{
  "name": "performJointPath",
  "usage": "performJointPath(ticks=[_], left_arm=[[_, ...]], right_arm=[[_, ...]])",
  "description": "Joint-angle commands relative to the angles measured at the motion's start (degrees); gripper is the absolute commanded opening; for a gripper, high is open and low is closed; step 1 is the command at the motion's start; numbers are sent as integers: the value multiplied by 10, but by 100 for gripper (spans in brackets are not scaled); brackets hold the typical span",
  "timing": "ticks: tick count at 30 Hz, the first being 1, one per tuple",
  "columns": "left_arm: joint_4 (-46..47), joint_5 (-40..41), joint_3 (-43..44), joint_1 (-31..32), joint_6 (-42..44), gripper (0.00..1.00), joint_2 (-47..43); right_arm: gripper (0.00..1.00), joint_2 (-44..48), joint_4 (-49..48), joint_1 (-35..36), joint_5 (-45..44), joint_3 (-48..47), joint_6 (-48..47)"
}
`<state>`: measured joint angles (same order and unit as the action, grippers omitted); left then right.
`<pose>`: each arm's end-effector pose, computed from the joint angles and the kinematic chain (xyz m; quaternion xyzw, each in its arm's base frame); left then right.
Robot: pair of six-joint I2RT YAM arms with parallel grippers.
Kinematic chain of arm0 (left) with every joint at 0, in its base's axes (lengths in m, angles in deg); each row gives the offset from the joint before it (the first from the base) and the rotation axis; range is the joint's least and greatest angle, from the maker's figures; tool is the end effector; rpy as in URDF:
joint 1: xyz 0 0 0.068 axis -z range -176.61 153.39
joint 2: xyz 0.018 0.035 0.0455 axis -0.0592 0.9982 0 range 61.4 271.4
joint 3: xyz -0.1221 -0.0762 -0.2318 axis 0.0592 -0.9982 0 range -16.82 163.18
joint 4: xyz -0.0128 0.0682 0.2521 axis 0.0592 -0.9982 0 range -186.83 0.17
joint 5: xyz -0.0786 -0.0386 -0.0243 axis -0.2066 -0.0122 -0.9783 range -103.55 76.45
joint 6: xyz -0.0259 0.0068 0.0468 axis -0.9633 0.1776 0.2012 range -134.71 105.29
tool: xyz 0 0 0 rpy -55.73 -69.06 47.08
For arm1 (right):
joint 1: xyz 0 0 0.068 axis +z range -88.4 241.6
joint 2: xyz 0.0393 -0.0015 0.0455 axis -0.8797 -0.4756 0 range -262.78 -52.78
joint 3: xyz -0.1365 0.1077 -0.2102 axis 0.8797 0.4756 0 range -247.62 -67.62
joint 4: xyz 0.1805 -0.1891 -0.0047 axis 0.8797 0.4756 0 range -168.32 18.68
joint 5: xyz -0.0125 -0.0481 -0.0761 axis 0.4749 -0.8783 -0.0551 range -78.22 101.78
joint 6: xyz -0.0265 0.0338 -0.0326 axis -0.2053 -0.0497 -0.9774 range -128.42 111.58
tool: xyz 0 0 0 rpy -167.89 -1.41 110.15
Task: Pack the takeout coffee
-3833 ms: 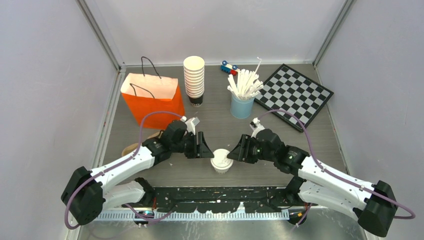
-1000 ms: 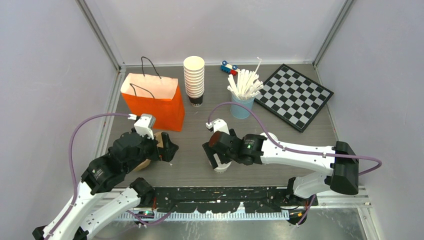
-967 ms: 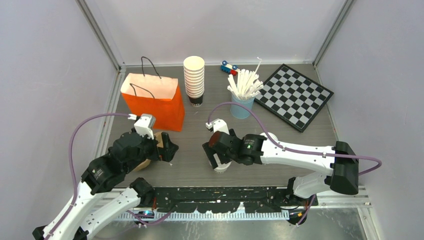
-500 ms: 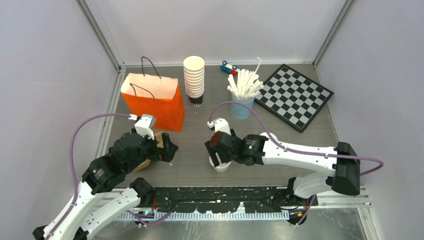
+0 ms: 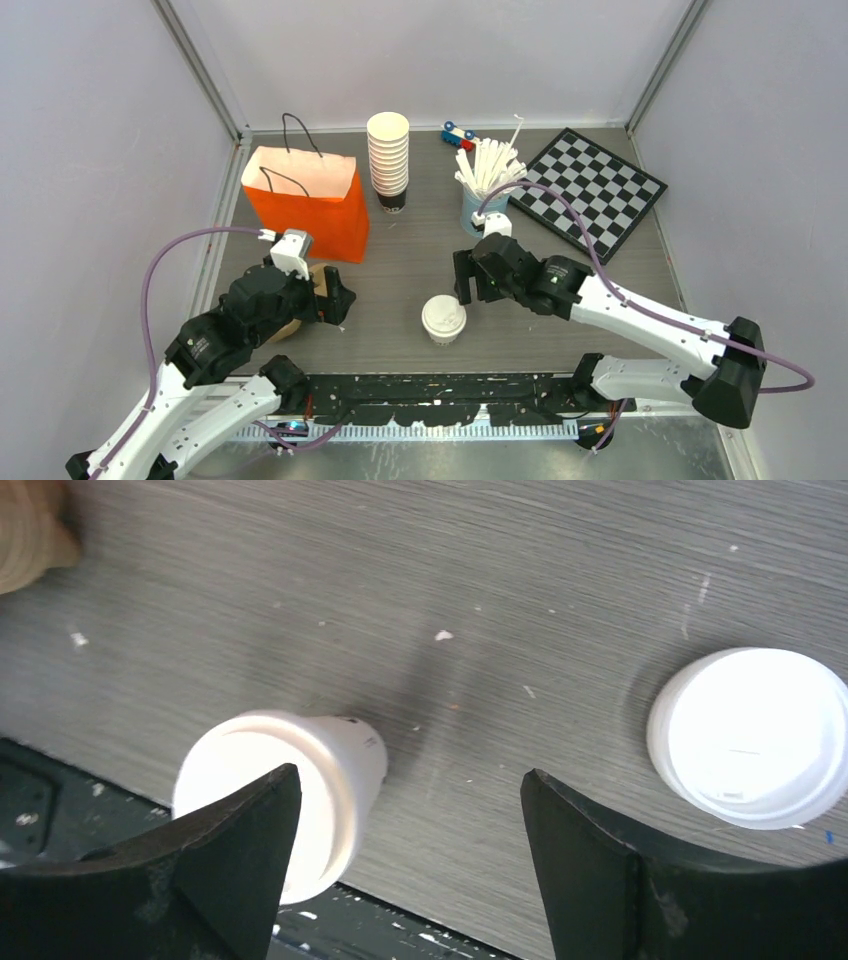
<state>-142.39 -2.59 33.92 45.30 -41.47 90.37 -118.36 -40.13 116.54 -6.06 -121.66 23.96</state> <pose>0.0699 -0.0537 0.3322 0.0673 0.8641 -0.2088 0.4529 0.1426 0.1842 0.2814 -0.1290 0.9200 0.1295 0.3466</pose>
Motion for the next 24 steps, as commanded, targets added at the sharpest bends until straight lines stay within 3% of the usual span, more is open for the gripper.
performJointPath(ticks=[1, 10, 24], left_arm=[[9, 10, -1, -1, 6, 100, -4], [9, 19, -1, -1, 6, 100, -17], [10, 20, -2, -1, 9, 100, -13]], right_arm=[[87, 35, -27, 17, 37, -17, -3], [93, -61, -8, 138, -23, -79, -14], [93, -127, 0, 154, -45, -101, -34]])
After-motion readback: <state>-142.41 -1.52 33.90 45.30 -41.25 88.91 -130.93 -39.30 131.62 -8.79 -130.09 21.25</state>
